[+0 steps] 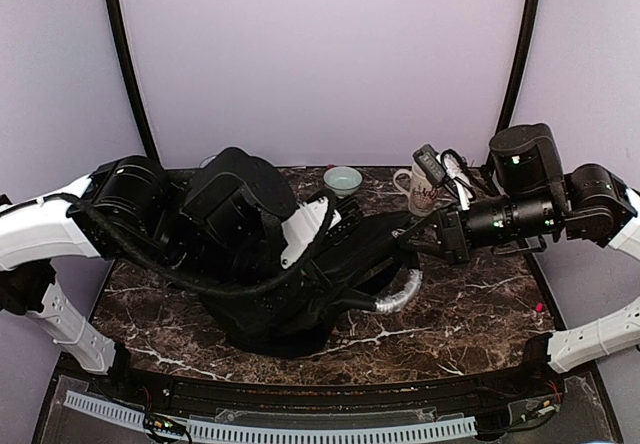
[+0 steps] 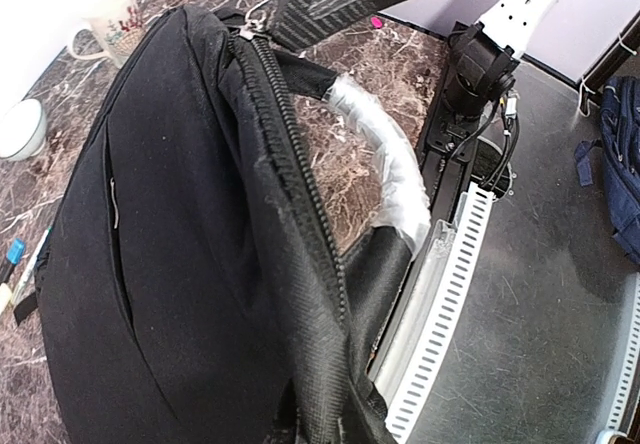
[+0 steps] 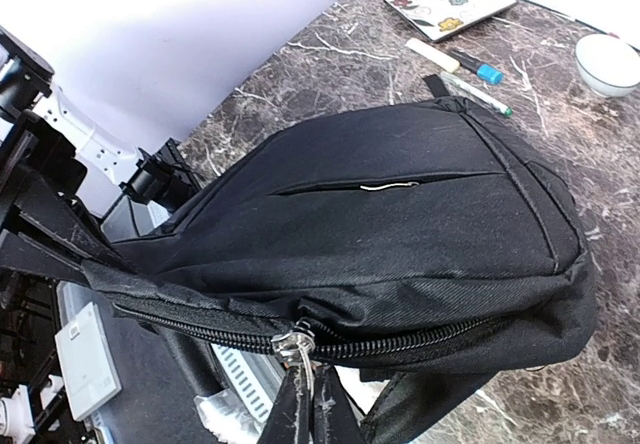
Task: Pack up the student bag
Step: Zip the student bag into the largest pocket of the bag.
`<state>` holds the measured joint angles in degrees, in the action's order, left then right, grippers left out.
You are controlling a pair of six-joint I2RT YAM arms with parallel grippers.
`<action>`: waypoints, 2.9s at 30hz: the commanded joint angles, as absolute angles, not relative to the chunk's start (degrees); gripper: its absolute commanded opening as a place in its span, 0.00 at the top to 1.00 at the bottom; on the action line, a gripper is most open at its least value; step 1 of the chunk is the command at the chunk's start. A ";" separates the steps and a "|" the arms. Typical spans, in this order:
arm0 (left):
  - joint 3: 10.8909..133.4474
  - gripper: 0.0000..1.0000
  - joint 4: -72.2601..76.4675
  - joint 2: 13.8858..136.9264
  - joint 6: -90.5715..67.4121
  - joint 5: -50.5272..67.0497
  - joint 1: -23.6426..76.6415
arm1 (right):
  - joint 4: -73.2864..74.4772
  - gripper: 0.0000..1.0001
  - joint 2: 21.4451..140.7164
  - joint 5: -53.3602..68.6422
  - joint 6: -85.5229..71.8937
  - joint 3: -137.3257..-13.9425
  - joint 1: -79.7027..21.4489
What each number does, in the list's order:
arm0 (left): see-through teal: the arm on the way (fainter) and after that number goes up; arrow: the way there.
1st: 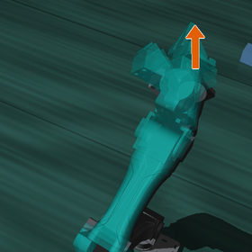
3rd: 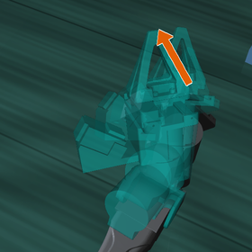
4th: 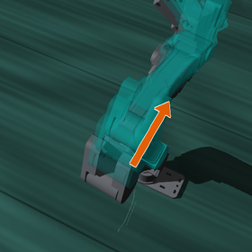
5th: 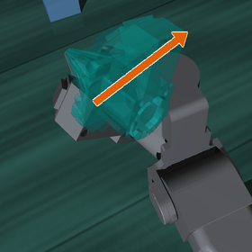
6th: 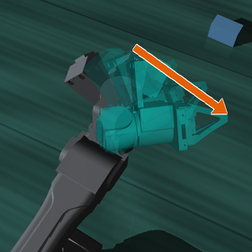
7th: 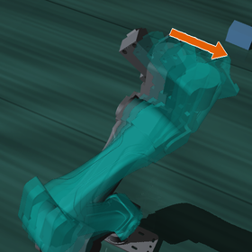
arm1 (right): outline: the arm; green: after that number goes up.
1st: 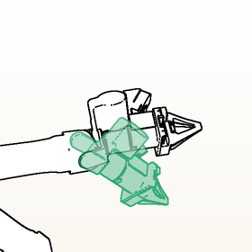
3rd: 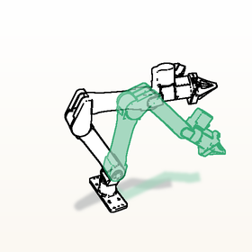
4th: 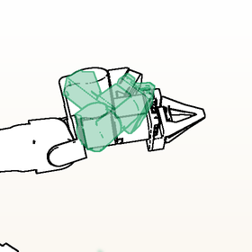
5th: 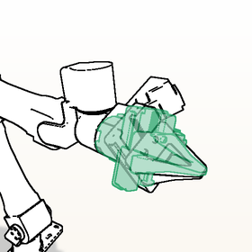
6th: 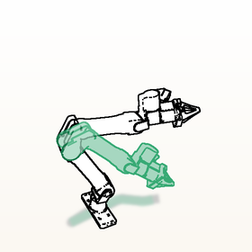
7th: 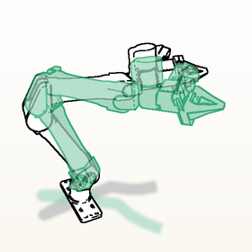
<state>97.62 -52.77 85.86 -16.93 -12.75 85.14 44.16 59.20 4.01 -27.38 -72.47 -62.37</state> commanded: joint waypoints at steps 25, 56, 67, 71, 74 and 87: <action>95.57 0.91 -56.32 79.68 -19.86 -10.11 86.85 | 42.62 1.00 52.98 31.32 -27.99 -81.81 -51.78; 125.69 0.01 -65.36 95.03 -11.92 -15.28 84.93 | 38.48 1.00 67.90 23.02 -26.78 -89.06 -66.26; 124.94 0.04 -65.04 94.60 -10.29 -8.18 81.08 | 38.04 1.00 65.21 18.89 -29.14 -85.61 -66.27; 125.33 0.07 -65.55 95.71 -9.92 -7.33 80.65 | 36.83 1.00 64.81 18.97 -30.00 -84.58 -66.23; 125.31 0.08 -65.39 95.91 -9.84 -6.44 80.22 | 36.67 1.00 64.87 18.86 -30.07 -84.62 -66.27; 125.49 0.59 -66.34 98.02 -9.04 -7.28 79.27 | 37.77 1.00 65.72 18.35 -29.13 -86.21 -66.25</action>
